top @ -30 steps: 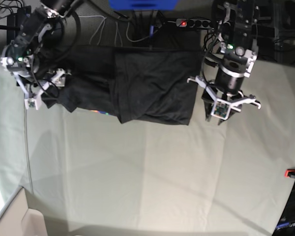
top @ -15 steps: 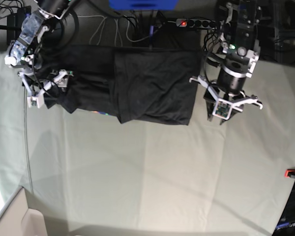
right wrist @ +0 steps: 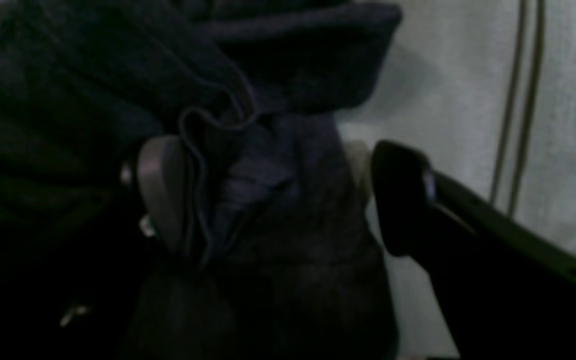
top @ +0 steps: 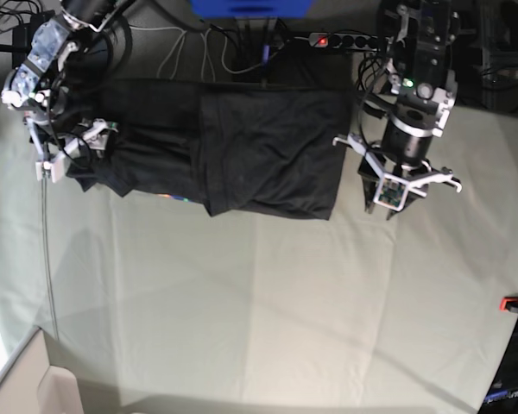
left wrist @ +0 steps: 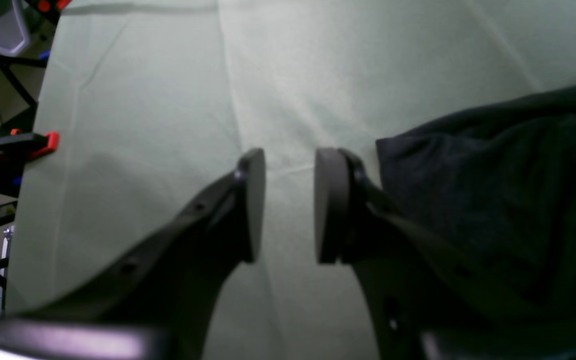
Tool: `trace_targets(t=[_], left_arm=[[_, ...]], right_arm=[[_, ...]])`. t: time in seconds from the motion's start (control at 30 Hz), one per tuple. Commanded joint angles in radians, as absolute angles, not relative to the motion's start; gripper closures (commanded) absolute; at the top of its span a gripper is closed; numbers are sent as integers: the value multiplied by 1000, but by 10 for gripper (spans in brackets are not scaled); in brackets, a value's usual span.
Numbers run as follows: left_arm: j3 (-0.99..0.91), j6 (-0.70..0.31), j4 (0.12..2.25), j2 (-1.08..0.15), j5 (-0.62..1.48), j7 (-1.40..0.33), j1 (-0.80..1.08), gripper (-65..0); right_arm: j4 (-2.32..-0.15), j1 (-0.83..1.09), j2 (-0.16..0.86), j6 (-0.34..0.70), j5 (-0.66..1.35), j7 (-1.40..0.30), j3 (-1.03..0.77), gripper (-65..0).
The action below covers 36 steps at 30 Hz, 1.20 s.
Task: Layout the t-shirt on the table in an organized manner, then fold the t-shirt properly
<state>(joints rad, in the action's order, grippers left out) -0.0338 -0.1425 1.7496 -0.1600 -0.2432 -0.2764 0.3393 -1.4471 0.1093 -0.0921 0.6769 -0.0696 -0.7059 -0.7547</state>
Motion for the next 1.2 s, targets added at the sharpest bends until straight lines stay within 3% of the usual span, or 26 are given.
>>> trace_targets(t=[0.0,0.63,0.73,0.97,1.17], left_arm=[[-36,-134,1771,-162,-243,-251,332,-167],[-176,-134,1776,-160,-242,-248,338,-167],[-191,-134,1776,-159,-242,-249,338,-167],[-205,-134,1774,-162,-242,-249,346,-167],[-205,-134,1781,-162,-246,-248,369,-167]], right_arm=[[-1425,111,-91,698,-105,-753,-759,-523],[-1426,110,-148,698,-105,-751,-760,-509],[-1422,110,-148,698,-105,-751,-754,-412],[-1423,114,-157,698,-110,-756,-748,0],[-1489,134,-157,698,-105,-751,-674,-2]])
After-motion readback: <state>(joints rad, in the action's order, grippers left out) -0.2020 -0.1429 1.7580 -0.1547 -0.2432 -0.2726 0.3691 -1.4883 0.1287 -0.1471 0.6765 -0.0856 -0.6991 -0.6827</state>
